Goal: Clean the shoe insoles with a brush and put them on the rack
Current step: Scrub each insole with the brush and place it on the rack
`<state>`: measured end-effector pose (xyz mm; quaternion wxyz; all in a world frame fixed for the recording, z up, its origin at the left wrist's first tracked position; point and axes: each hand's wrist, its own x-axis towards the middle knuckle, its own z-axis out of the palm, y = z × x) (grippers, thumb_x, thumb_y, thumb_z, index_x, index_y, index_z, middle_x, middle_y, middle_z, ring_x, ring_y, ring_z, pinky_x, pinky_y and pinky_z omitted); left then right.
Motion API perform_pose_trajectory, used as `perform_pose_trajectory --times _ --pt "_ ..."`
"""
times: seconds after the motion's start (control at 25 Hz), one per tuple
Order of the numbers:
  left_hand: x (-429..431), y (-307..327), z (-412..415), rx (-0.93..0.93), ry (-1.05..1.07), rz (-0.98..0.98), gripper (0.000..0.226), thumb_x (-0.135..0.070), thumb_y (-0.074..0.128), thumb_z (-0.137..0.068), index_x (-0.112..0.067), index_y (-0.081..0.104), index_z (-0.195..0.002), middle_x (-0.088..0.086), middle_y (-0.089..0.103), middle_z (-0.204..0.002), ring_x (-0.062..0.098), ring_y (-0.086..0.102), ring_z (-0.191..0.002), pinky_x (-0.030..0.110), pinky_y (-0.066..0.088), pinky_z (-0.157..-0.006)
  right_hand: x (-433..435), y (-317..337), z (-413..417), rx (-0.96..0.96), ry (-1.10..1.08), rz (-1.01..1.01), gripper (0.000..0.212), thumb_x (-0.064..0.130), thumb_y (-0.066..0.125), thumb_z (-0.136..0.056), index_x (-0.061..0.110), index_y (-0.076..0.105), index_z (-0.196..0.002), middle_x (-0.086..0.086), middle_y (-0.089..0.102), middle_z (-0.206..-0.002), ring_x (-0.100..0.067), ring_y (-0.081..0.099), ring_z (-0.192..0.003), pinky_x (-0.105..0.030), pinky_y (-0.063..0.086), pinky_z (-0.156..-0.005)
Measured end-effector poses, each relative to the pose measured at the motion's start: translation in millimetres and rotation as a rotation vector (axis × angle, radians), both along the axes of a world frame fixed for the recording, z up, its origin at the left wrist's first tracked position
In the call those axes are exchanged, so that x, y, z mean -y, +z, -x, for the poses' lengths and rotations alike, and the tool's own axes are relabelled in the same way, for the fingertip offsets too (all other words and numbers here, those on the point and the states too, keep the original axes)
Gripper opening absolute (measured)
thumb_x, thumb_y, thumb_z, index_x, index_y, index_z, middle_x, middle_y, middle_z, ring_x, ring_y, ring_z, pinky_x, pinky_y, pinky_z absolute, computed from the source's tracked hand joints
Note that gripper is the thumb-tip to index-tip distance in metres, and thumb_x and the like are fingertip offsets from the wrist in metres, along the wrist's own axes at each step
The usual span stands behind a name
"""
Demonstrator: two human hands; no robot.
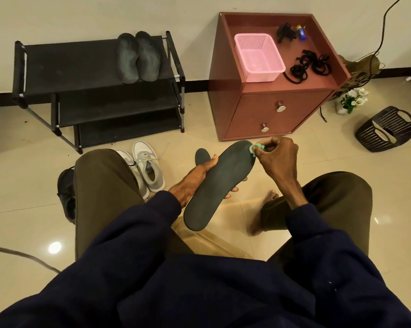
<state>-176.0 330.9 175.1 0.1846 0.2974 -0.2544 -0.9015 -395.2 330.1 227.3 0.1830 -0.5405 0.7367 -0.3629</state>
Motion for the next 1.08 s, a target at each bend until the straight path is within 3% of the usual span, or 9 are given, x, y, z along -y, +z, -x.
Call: perform_pose_trajectory --times 0.2,0.4,0.56,0.68,0.76,0.92,1.0,1.08 --pt "0 2 2 0.067 0.027 0.001 0.071 -0.061 0.035 -0.104 -0.007 0.052 -0.145 0.023 0.059 -0.141 0.037 0.064 -0.114 0.046 0.054 -0.093 -4 -5 -19 0.023 0.109 0.076 0.016 0.017 0.084 -0.084 0.01 0.079 -0.097 0.006 0.072 -0.087 0.0 0.068 -0.076 -0.008 0.054 -0.069" --pt "-1 6 0 0.128 0.141 -0.023 0.061 -0.058 0.039 -0.104 -0.01 0.062 -0.134 0.024 0.067 -0.128 0.037 0.071 -0.101 0.046 0.059 -0.085 -4 9 -37 0.055 0.484 -0.22 0.014 0.015 0.088 -0.079 0.013 0.08 -0.09 0.005 0.075 -0.082 -0.006 0.071 -0.071 -0.018 0.059 -0.066" --pt "1 0 0 0.084 0.097 -0.024 0.069 -0.061 0.036 -0.104 -0.008 0.055 -0.143 0.023 0.06 -0.139 0.037 0.065 -0.113 0.043 0.057 -0.088 3 -1 -20 -0.088 0.213 0.003 0.011 0.014 0.084 -0.083 0.011 0.078 -0.092 0.005 0.072 -0.083 -0.001 0.068 -0.072 -0.014 0.058 -0.066" --pt "2 -1 1 0.095 0.117 -0.036 0.064 -0.058 0.038 -0.104 -0.01 0.057 -0.142 0.022 0.064 -0.134 0.038 0.066 -0.111 0.043 0.058 -0.085 1 -14 -19 -0.076 0.116 0.128 0.011 0.012 0.081 -0.085 0.01 0.075 -0.094 0.002 0.07 -0.09 -0.002 0.066 -0.076 -0.017 0.059 -0.07" --pt "4 -1 2 0.098 0.163 -0.077 0.061 -0.055 0.044 -0.103 -0.007 0.059 -0.138 0.024 0.067 -0.125 0.04 0.068 -0.101 0.044 0.059 -0.079 -4 -14 -34 -0.034 0.246 0.076 0.01 0.011 0.082 -0.085 0.01 0.076 -0.093 0.0 0.071 -0.091 -0.006 0.066 -0.075 -0.016 0.057 -0.066" --pt "5 -9 0 0.081 0.278 -0.132 0.052 -0.051 0.051 -0.102 -0.009 0.062 -0.13 0.02 0.067 -0.111 0.035 0.068 -0.082 0.047 0.052 -0.075 -11 9 -54 0.043 0.612 -0.266 0.009 0.007 0.084 -0.08 0.01 0.079 -0.086 0.001 0.074 -0.081 -0.006 0.07 -0.068 -0.021 0.059 -0.061" --pt "4 -9 0 0.073 0.259 -0.125 0.061 -0.054 0.052 -0.101 -0.006 0.058 -0.138 0.023 0.064 -0.122 0.037 0.067 -0.09 0.047 0.052 -0.08 -6 12 -47 -0.009 0.596 -0.315 0.008 0.005 0.084 -0.079 0.011 0.079 -0.083 0.002 0.075 -0.077 -0.006 0.07 -0.065 -0.023 0.061 -0.063" --pt "4 -7 0 0.067 0.206 -0.082 0.067 -0.058 0.046 -0.102 -0.006 0.054 -0.143 0.025 0.061 -0.133 0.039 0.065 -0.102 0.045 0.053 -0.082 0 7 -35 -0.124 0.405 -0.201 0.008 0.006 0.084 -0.078 0.012 0.078 -0.079 0.004 0.073 -0.074 -0.004 0.068 -0.062 -0.023 0.06 -0.062"
